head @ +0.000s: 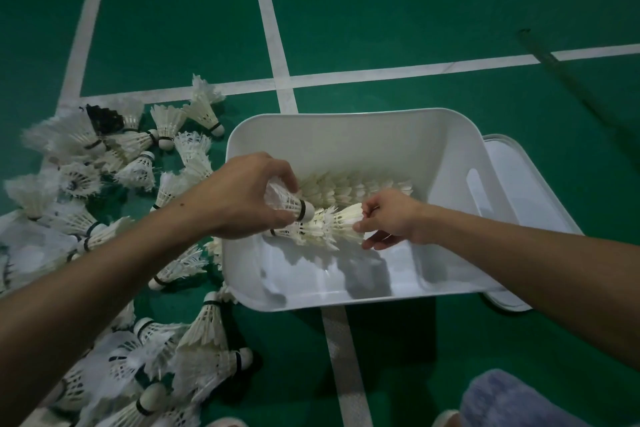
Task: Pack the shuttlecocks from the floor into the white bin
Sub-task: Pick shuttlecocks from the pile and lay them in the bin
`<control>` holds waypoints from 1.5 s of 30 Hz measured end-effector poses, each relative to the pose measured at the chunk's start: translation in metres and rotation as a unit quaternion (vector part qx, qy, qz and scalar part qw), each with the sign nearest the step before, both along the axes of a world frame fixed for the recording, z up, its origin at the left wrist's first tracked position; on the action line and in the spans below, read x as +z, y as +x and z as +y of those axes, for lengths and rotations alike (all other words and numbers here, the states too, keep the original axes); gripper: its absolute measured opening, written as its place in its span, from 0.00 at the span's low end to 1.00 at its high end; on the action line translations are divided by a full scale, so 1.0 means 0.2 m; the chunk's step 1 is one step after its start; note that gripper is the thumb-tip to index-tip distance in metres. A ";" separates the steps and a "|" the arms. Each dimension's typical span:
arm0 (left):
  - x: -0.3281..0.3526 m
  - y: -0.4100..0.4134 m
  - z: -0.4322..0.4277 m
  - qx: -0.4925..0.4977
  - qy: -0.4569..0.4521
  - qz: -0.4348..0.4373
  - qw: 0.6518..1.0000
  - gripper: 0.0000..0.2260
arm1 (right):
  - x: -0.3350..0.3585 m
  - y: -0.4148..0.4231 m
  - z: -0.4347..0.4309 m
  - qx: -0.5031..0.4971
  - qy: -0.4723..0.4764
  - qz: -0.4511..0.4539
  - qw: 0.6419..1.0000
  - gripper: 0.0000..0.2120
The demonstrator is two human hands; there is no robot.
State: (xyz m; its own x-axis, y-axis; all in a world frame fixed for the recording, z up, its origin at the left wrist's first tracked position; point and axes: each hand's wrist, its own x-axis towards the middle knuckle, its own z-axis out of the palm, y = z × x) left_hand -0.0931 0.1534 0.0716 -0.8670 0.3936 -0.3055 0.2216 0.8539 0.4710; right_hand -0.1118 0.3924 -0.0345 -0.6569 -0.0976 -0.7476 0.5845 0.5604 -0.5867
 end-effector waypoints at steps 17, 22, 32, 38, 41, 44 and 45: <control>-0.01 0.00 0.05 -0.009 -0.020 -0.014 1.000 0.16 | -0.10 -0.03 -0.05 -0.031 -0.017 0.013 0.999 0.14; -0.03 0.01 0.08 -0.009 -0.013 -0.017 1.000 0.16 | -0.09 -0.01 -0.01 -0.034 -0.071 -0.002 0.997 0.12; -0.10 0.01 0.18 -0.003 0.005 -0.046 0.999 0.28 | -0.01 -0.01 0.10 -0.012 0.000 0.094 0.996 0.09; -0.11 -0.01 0.22 -0.021 0.056 -0.014 0.998 0.37 | 0.27 0.07 0.04 0.031 -0.129 0.233 0.963 0.20; -0.12 -0.01 0.24 -0.013 0.071 0.006 0.997 0.43 | 0.29 0.11 0.00 0.094 -0.130 0.260 0.952 0.29; -0.15 -0.02 0.27 -0.012 0.084 0.025 0.996 0.46 | 0.26 0.12 0.00 0.116 -0.096 0.288 0.946 0.35; -0.16 -0.02 0.28 -0.013 0.090 0.027 0.995 0.46 | 0.25 0.12 0.01 0.117 -0.085 0.293 0.945 0.37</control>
State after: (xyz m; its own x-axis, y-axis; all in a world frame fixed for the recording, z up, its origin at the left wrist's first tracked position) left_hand -0.0975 0.2090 0.0389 -0.8691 0.4603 -0.1812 0.2717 0.7503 0.6027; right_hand -0.0881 0.3941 0.0160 -0.8989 -0.3776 -0.2225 0.0028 0.5027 -0.8644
